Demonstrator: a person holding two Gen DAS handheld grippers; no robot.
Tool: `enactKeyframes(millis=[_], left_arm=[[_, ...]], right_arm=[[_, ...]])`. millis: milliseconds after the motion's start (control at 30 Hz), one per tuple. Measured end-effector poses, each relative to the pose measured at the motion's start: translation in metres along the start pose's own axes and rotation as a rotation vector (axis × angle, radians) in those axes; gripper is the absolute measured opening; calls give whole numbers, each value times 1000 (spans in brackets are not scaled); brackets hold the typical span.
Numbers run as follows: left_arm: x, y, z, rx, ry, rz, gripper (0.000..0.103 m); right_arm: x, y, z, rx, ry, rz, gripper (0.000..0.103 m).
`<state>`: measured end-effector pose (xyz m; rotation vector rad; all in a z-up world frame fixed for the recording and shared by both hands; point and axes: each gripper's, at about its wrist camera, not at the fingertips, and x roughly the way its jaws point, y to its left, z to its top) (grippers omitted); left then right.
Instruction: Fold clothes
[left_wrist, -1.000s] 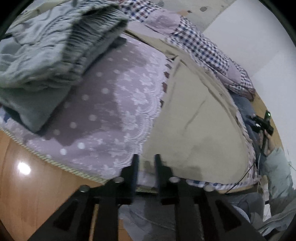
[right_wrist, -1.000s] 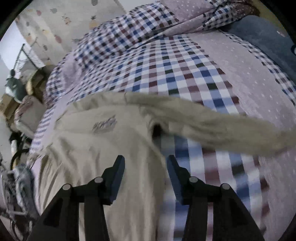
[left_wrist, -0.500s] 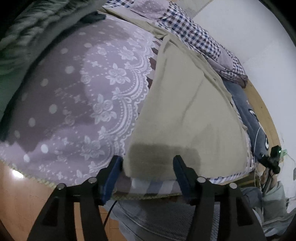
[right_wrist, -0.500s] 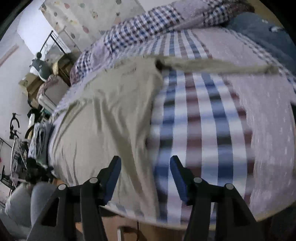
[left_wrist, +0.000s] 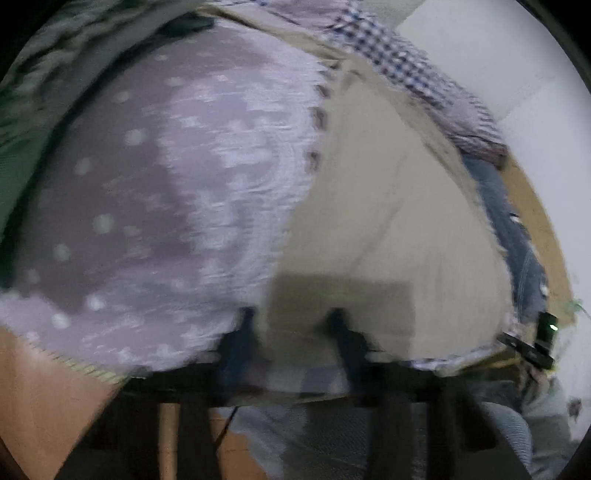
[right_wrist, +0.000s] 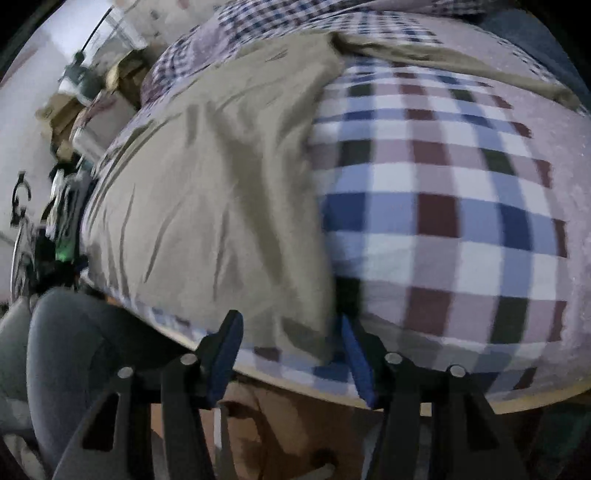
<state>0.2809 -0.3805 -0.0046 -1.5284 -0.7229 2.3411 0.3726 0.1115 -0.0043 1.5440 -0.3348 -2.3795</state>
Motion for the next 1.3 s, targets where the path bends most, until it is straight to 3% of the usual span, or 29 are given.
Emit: enactKeyframes(millis=[33,67,100,133,267,567,700,967,1067,1133,1233,1300], left_arm=[[-2,4,-1,-21,0,-14,7],[-5,4,-2,-23,-7,-14,7],[-9,2,-4,-21,-18,-13,6],[-13,-1,-6,-18,-28,-12,6],[-36,-10,-9,-26,-91,-35,5],[-77,-19,-15,-9,-141,-121,5],[-69,-4,-17,-48,-129,-88,3],[-33,12,-22,-122,-79,-1,4],[-24,7,-21,-123,-61,50,5],[-26,6,-24,-128,-63,35,5],[-36,5,-24,-136,-75,46,16],[-50,1,-23,-142,-105,51,26]], right_arm=[[3,5,1,-15,9,-3,37],[7,8,2,-27,22,-18,19],[10,11,2,-37,35,-34,9],[11,13,1,-40,43,-55,5],[0,14,-1,-19,41,-92,5],[-64,21,-8,12,-54,-27,4],[-65,27,-15,-6,-17,-73,4],[-18,29,-16,48,101,-117,8],[-31,23,-10,81,80,-133,9],[-39,18,-7,102,66,-144,9],[-53,11,0,136,41,-158,17],[-74,6,13,162,-37,-152,35]])
